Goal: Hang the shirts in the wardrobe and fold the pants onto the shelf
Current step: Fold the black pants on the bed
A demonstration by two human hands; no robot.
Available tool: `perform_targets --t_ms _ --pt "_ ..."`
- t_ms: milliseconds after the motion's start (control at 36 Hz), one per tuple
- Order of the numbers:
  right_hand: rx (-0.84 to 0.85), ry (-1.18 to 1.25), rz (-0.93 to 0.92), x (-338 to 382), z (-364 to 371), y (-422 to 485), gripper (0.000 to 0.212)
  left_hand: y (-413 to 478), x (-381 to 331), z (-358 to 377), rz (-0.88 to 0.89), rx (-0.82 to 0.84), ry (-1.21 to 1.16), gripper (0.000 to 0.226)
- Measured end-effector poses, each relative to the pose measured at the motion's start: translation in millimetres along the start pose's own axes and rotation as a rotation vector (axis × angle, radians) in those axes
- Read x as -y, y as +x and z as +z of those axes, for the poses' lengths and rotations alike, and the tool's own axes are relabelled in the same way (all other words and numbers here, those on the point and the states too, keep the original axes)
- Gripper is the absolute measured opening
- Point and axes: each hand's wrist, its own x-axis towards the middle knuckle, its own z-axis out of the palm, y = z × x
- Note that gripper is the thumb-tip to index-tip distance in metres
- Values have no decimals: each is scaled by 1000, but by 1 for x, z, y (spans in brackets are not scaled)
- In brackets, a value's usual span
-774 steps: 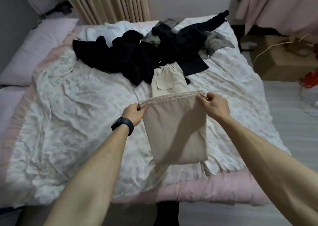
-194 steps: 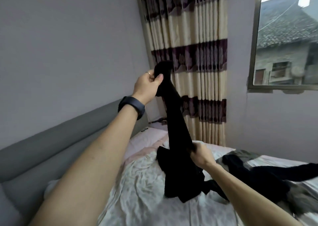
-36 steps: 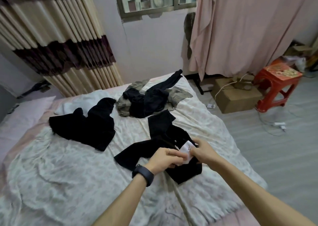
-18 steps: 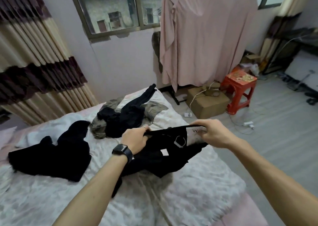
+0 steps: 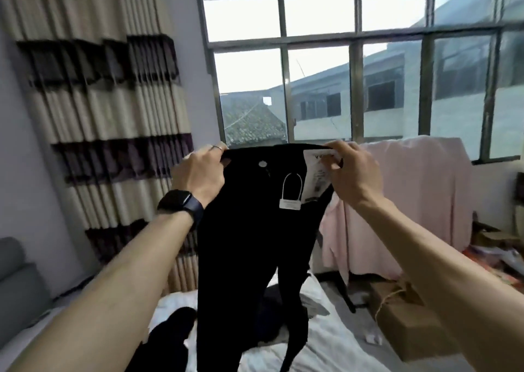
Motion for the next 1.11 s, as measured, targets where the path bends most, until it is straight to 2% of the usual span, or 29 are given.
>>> perform_targets --t_ms 194,333,556,778,944,1111 --pt "-142 137 -146 62 -56 34 29 18 -4 -101 -43 -171 31 16" --pt "-243 236 -212 87 -98 36 30 8 -10 -161 -3 -242 33 20" --pt "-210 384 -148 105 -136 16 43 -16 -28 -222 60 -310 53 28" --pt "-221 469 -52 108 -151 -4 43 -40 -46 -247 39 -200 2 26" --pt "-42 503 -29 94 -145 -13 48 -52 -36 -255 -119 -5 -66 25" --pt "116 448 -48 77 -104 -21 39 -57 -7 -216 -226 120 -64 30"
